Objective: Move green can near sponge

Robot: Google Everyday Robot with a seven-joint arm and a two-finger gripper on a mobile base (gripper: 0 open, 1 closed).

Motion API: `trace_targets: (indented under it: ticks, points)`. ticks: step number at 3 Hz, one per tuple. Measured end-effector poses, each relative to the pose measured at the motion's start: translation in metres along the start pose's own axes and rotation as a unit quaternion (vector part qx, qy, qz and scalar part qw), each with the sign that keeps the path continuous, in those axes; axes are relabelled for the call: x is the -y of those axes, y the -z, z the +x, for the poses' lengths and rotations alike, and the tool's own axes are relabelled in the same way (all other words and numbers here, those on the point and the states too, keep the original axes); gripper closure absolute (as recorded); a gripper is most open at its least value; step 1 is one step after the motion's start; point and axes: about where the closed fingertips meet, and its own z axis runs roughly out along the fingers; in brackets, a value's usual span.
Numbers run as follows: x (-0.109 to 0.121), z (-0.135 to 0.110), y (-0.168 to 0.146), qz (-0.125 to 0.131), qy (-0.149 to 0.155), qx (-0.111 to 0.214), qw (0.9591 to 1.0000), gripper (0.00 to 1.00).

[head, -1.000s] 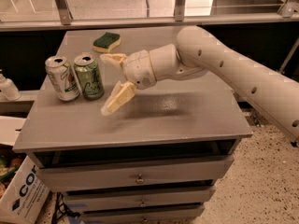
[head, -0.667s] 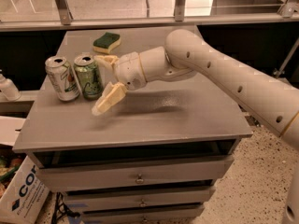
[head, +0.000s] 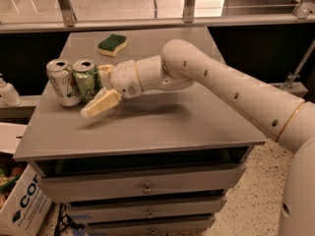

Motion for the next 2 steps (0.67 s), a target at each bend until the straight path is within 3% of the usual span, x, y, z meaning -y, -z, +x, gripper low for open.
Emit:
trace_targets:
  ticks: [2]
  points:
    - [0.0014,-0.0087,-0.0037,-0.002,-0.019,0.002,0.9998,0.66]
